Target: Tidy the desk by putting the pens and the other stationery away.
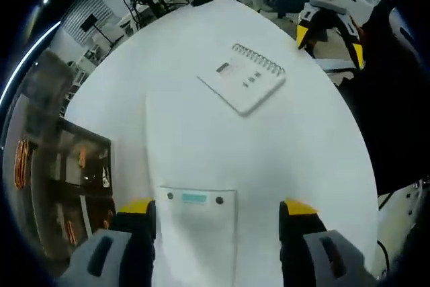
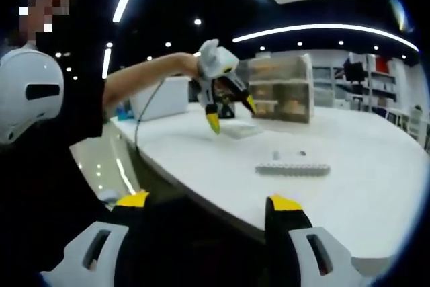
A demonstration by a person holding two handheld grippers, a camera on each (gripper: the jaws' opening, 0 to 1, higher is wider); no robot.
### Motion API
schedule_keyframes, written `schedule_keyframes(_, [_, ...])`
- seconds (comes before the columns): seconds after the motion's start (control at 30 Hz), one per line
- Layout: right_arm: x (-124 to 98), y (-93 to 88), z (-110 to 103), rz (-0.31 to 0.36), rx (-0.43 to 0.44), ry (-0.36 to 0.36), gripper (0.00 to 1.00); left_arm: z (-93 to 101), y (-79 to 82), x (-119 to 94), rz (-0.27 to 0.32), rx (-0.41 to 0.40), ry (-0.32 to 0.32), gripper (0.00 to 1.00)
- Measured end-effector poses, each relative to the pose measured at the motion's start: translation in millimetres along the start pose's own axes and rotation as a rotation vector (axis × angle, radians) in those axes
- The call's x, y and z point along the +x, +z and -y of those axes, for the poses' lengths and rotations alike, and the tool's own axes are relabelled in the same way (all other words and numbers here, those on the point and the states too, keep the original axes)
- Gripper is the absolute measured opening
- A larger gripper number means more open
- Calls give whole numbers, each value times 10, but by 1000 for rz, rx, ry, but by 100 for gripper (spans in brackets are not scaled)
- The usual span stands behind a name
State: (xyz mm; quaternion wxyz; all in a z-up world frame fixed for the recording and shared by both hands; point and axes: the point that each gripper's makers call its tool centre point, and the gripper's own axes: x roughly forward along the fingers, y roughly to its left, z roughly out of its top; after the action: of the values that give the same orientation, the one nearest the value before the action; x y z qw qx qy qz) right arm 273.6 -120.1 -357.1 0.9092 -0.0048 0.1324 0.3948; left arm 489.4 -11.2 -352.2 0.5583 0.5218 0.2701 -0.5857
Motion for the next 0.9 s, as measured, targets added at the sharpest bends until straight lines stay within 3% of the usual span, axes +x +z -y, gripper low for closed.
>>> schedule_keyframes(0.27, [5, -39, 4, -4, 5, 3, 64, -76, -48, 151, -68, 29, -25, 73])
schedule_keyframes(0.9, [83, -88, -18, -24, 11, 21, 64, -142, 2, 320, -81, 17, -110, 71])
